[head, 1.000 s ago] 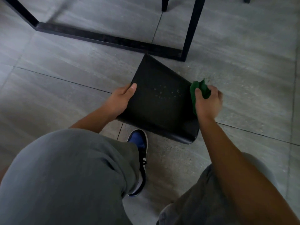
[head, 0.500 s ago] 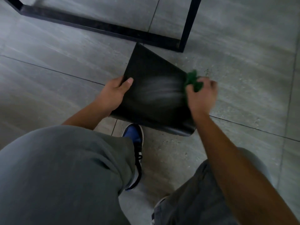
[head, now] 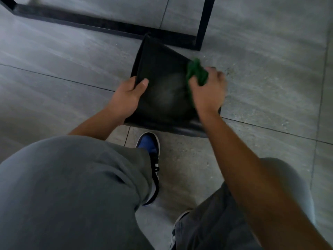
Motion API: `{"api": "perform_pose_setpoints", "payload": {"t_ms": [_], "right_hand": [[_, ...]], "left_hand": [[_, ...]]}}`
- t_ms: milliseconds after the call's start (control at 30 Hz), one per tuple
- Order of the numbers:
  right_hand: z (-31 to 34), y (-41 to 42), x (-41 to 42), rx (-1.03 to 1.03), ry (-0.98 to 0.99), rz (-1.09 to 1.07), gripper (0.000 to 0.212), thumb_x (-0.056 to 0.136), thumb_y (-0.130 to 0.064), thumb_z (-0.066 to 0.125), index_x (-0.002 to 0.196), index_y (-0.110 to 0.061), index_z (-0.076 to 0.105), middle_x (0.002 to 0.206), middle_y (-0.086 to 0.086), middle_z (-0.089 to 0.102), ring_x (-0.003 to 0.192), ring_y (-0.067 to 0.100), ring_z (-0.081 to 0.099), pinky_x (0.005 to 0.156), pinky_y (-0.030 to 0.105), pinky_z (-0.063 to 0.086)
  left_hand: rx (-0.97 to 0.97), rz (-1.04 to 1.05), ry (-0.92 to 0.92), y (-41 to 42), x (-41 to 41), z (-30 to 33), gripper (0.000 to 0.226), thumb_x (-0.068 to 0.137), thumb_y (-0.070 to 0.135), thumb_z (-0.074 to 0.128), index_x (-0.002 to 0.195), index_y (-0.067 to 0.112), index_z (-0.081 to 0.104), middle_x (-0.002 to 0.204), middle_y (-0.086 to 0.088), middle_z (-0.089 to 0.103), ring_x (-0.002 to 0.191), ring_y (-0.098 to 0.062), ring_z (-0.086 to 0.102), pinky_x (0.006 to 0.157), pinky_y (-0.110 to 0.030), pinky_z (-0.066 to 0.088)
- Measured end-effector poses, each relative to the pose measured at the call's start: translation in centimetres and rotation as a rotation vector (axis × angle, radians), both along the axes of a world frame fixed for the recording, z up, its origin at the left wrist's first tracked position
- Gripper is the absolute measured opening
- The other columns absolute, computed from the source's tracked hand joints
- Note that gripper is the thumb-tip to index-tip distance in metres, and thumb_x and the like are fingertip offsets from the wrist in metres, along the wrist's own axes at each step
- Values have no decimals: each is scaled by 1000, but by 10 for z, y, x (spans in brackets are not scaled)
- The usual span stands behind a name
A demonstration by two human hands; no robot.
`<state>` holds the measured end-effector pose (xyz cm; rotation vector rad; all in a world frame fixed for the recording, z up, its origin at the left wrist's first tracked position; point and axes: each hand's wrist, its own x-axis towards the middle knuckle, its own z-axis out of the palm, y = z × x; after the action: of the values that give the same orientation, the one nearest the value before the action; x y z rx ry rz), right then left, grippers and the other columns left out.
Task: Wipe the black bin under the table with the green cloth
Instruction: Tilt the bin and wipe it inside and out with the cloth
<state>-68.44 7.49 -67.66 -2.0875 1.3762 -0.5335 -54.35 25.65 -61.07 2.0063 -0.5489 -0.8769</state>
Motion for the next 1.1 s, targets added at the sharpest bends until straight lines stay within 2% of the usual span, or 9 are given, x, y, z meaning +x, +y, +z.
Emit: {"api": "perform_pose_setpoints", "payload": {"t_ms": [133,300,400,533,633,733,833,1000,1100], "right_hand": [[-10,-17,-27,171,22,-215,41,92,-39,67,118,-8,71,142,14,53,131,31,47,106,41,43],[36,122,15,-42,-251,152,36,81,-40,66,108,-17,70,121,10,62,110,26,55,86,30,42],[46,100,45,-101,-231,277,48,81,-44,62,125,-26,64,123,9,59,106,24,59,78,28,42],[8,-15,24,14,32,9,49,94,-39,60,142,-30,59,141,7,55,124,27,55,95,34,49],[8,14,-22,136,92,-171,43,95,-36,59,133,-18,63,136,16,55,121,35,54,92,34,43],[29,98,3,19,-54,92,40,81,-44,61,113,-21,66,115,11,61,103,30,58,75,30,39],[36,75,41,-145,-82,422,40,82,-44,62,114,-23,69,113,7,64,100,24,62,73,26,41],[15,-4,-11,134,138,-144,43,96,-34,60,136,-19,60,137,13,55,124,30,53,94,32,45],[29,73,26,-89,-71,204,37,85,-39,62,119,-24,67,122,5,60,109,23,56,78,27,40]], "left_hand": [[-4,25,-19,0,-3,7,20,109,33,48,98,36,64,83,39,71,79,19,65,60,1,46],[-22,3,-40,-7,-6,8,27,110,23,43,97,23,67,87,9,72,78,4,67,78,-21,54],[-10,21,-97,4,-3,9,40,111,31,40,93,9,68,83,-4,70,72,5,65,71,-18,51],[48,8,-56,15,-2,8,34,108,45,44,107,21,68,97,2,73,82,1,71,74,-19,55],[45,30,-80,12,-4,8,30,108,42,44,104,22,67,97,-1,72,79,1,69,70,-14,54],[47,16,-76,0,-8,9,38,109,38,44,111,8,68,102,-10,74,87,-14,70,80,-29,55],[52,63,-103,6,-4,10,41,110,36,45,108,3,69,97,-8,73,79,-10,67,78,-31,53],[49,76,-57,9,-5,10,41,108,45,42,113,13,68,105,-7,74,97,-16,71,91,-41,58],[12,51,-63,-5,-9,15,51,108,45,40,110,2,67,104,-19,73,98,-26,72,91,-48,56]]}}
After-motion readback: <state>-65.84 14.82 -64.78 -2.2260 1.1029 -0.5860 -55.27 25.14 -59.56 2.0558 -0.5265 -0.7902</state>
